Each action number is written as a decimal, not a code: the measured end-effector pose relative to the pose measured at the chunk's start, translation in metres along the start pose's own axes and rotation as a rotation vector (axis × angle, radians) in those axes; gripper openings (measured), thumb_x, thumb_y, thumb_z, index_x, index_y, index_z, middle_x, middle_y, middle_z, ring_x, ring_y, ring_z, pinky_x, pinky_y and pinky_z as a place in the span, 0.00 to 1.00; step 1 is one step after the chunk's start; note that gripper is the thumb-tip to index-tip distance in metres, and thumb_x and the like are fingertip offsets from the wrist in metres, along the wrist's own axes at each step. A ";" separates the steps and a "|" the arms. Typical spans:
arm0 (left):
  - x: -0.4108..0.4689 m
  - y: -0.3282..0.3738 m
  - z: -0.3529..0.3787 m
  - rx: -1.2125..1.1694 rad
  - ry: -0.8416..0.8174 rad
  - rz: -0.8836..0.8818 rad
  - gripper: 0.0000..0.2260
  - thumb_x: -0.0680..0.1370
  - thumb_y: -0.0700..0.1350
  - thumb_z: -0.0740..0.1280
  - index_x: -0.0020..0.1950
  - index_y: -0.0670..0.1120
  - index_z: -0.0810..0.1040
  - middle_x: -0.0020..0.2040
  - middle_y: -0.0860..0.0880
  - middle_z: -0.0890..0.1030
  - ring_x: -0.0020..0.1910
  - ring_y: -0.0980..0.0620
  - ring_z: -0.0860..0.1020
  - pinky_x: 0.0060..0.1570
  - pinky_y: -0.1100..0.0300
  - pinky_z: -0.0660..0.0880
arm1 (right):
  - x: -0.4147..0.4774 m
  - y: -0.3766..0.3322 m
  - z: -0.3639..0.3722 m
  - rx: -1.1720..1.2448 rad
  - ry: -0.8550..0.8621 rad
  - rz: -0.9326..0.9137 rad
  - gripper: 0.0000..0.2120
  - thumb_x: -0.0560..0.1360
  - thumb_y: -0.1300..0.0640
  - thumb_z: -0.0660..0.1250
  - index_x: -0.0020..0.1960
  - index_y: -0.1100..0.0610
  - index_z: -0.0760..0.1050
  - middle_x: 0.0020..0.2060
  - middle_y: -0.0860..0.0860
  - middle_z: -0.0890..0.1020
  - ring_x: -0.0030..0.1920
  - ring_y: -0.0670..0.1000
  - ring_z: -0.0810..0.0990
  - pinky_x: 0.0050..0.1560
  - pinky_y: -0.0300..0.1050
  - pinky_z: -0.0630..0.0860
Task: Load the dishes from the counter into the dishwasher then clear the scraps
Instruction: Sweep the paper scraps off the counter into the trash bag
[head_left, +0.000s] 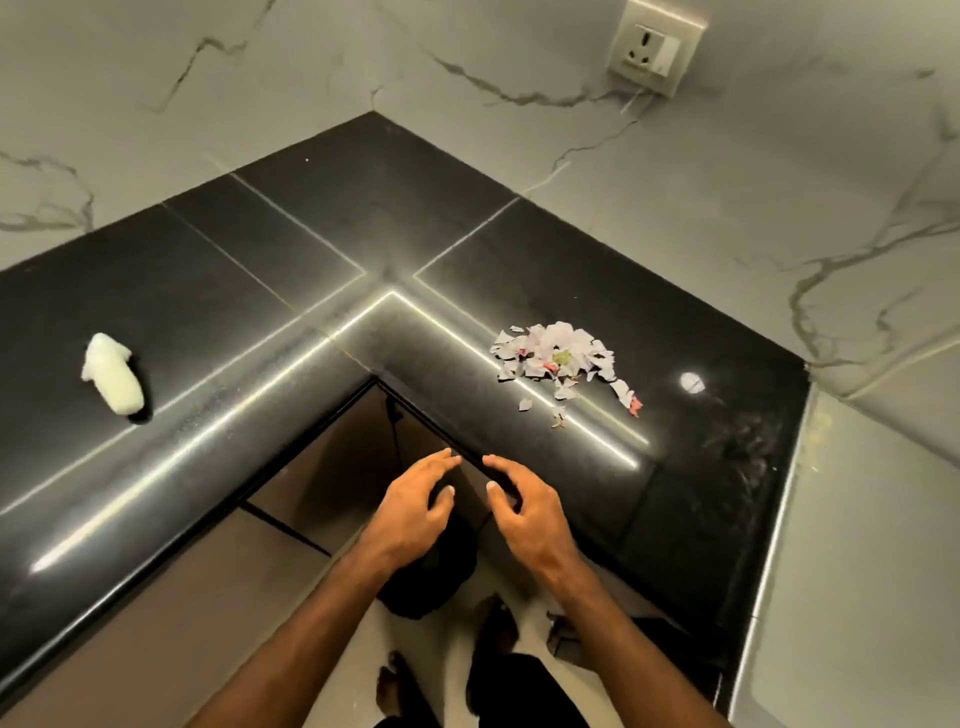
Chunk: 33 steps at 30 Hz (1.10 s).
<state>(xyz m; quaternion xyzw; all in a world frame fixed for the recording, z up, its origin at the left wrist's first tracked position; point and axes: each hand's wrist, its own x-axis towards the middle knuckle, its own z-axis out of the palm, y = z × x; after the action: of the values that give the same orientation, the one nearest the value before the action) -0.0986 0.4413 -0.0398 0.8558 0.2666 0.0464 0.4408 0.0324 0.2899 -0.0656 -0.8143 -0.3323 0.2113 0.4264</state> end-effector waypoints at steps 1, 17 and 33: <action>0.004 0.005 0.002 0.019 -0.020 0.007 0.21 0.81 0.43 0.66 0.75 0.49 0.73 0.76 0.51 0.70 0.76 0.57 0.65 0.73 0.68 0.56 | -0.001 0.005 -0.004 -0.064 -0.029 -0.028 0.20 0.81 0.49 0.66 0.72 0.47 0.76 0.69 0.42 0.79 0.70 0.41 0.75 0.73 0.48 0.72; 0.144 0.083 0.025 0.485 -0.258 -0.240 0.47 0.75 0.64 0.71 0.83 0.48 0.48 0.83 0.41 0.51 0.80 0.40 0.58 0.76 0.48 0.59 | 0.104 0.052 -0.095 -0.480 -0.191 -0.397 0.20 0.85 0.46 0.60 0.75 0.48 0.72 0.75 0.45 0.74 0.75 0.46 0.70 0.75 0.48 0.70; 0.201 0.092 0.042 0.546 -0.195 -0.185 0.59 0.67 0.65 0.77 0.83 0.50 0.41 0.83 0.45 0.44 0.82 0.45 0.47 0.79 0.47 0.54 | 0.202 0.097 -0.166 -0.532 -0.227 -0.142 0.24 0.87 0.43 0.51 0.82 0.43 0.58 0.83 0.45 0.56 0.84 0.49 0.51 0.83 0.59 0.50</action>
<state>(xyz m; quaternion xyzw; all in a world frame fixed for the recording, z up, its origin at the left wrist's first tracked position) 0.1241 0.4676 -0.0244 0.9152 0.3024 -0.1495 0.2204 0.3109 0.3040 -0.0681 -0.8434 -0.4776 0.1762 0.1716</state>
